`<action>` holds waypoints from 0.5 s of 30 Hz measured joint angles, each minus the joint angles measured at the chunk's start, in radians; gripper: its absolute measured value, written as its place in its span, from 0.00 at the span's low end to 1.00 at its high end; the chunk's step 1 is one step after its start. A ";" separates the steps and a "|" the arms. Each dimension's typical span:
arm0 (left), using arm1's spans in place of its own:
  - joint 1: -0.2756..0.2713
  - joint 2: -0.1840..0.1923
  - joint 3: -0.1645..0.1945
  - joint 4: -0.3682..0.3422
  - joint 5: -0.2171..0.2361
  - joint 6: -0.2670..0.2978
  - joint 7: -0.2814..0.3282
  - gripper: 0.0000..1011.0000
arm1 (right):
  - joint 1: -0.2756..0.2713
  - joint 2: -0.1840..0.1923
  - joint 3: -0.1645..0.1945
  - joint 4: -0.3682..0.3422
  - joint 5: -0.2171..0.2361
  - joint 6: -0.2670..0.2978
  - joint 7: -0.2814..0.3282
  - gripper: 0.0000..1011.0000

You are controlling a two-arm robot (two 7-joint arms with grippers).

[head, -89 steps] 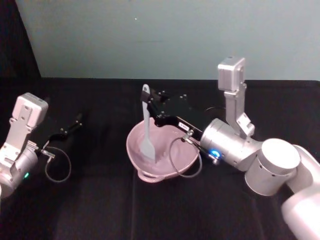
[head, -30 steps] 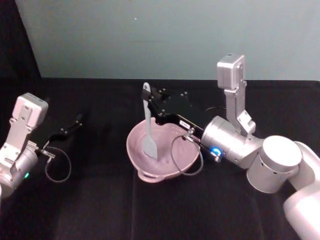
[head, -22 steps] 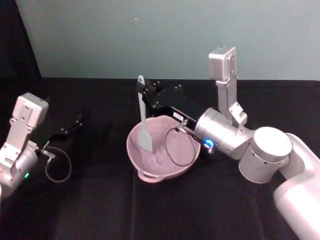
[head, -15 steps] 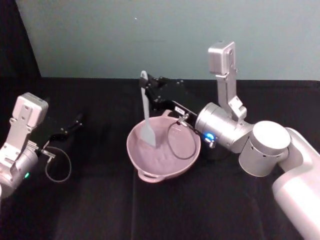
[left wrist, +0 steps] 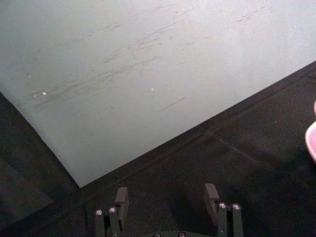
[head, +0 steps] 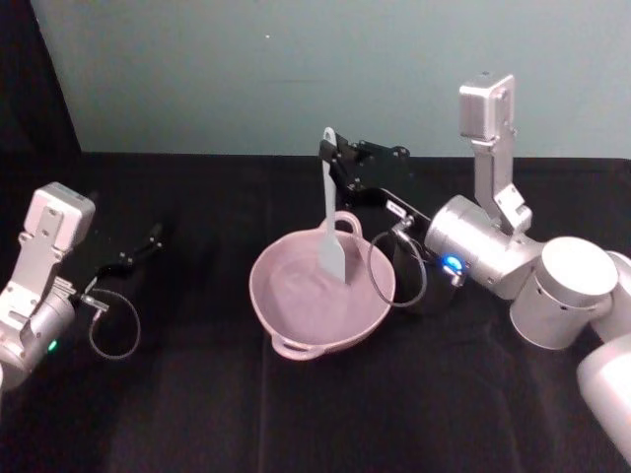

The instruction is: Use the one hand to pick up the spoon and stir the clear water in the bowl.

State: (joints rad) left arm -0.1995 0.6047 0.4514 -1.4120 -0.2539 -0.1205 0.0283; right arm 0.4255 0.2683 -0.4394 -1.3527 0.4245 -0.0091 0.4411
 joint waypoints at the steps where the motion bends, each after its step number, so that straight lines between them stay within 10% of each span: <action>1: 0.000 0.000 0.000 0.000 0.000 0.000 0.000 1.00 | -0.012 0.009 0.004 -0.014 0.001 0.002 0.000 0.11; 15: 0.000 0.000 0.000 0.000 0.000 0.000 0.000 1.00 | -0.095 0.033 0.010 -0.111 0.019 -0.006 -0.003 0.11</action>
State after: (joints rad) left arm -0.1995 0.6047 0.4514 -1.4120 -0.2539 -0.1205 0.0283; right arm 0.3305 0.3017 -0.4290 -1.4635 0.4433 -0.0148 0.4384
